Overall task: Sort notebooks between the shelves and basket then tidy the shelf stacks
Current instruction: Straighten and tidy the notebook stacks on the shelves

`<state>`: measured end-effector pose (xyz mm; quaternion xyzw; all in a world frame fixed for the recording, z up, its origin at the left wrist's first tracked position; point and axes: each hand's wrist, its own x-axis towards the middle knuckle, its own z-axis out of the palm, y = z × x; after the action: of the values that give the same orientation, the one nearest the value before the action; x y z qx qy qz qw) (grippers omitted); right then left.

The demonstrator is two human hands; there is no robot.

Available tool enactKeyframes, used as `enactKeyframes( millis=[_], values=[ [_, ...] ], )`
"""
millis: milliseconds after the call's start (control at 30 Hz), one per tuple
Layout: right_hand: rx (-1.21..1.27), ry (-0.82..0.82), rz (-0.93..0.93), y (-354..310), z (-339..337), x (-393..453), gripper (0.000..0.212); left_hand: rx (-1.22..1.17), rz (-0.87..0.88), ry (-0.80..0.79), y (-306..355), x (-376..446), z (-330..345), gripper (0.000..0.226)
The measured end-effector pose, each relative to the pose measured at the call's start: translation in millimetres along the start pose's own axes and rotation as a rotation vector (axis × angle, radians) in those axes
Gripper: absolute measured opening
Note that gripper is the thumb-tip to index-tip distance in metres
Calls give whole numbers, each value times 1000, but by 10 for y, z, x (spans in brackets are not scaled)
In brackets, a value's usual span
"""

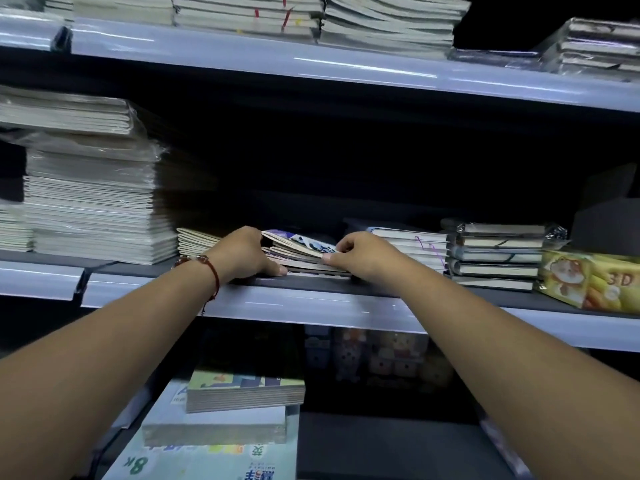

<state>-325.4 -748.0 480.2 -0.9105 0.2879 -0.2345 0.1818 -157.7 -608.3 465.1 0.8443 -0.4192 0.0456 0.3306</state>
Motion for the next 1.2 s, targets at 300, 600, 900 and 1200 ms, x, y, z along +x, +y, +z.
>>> enactKeyframes(
  millis=[300, 600, 900, 1200],
  values=[
    [-114, 67, -19, 15, 106, 56, 34, 0, -22, 117, -60, 72, 99, 76],
    [6, 108, 37, -44, 141, 98, 22, -276, 15, 161, -140, 44, 99, 45],
    [132, 129, 56, 25, 166, 146, 31, -115, 93, 243, -106, 39, 139, 65],
    [83, 13, 139, -118, 191, 200, 9, -65, 131, 240, -169, 67, 148, 67]
  ],
)
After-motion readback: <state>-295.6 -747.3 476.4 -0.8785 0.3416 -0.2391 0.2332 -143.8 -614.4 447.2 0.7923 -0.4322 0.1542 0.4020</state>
